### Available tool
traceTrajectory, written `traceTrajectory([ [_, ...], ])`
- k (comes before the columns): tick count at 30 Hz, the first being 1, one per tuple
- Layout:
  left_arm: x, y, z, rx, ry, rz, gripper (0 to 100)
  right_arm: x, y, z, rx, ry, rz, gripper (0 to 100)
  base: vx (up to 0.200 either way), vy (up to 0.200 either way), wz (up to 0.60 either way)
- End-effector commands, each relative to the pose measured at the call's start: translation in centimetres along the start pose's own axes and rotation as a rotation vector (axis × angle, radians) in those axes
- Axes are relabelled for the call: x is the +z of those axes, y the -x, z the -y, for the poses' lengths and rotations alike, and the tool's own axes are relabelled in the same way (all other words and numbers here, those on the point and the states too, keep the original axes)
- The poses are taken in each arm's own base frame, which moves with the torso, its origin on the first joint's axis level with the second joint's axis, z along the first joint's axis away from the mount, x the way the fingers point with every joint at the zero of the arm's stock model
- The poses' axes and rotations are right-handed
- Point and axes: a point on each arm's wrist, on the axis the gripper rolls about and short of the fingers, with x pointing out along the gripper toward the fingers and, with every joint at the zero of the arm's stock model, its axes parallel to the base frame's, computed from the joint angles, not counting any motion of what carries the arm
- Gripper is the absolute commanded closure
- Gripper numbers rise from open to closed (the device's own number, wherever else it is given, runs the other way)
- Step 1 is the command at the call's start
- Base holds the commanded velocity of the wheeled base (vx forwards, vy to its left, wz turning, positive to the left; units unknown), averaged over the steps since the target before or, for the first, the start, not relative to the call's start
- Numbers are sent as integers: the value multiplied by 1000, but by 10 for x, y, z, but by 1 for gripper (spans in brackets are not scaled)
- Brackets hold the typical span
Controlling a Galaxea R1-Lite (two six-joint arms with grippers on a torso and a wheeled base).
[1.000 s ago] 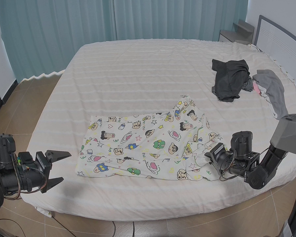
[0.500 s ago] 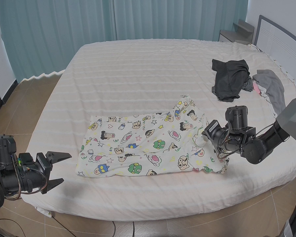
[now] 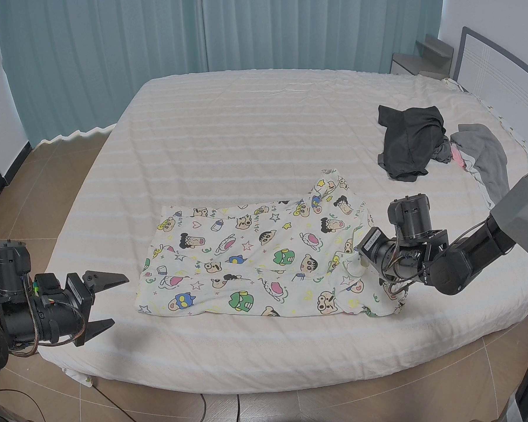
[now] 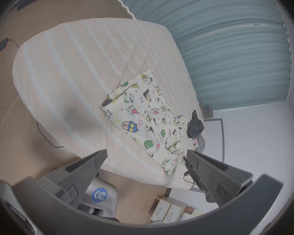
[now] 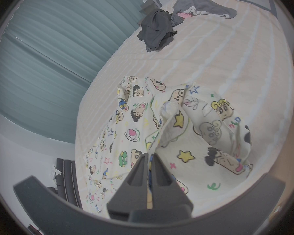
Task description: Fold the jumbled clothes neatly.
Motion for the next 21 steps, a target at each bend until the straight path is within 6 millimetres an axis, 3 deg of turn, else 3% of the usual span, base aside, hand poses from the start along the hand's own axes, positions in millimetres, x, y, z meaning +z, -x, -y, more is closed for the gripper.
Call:
traceTrajectory([
  [1,0,-1,-1,4,2,-4,0,-14,12,1,-18,25,-16,100,0,0,0],
  [12,-3,-1,-1,6,-2,-15,0,-40,40,19,-90,64,-42,100,0,0,0],
  [21,-4,-1,-2,7,-1,-19,0,-61,54,20,-96,64,-75,100,0,0,0],
])
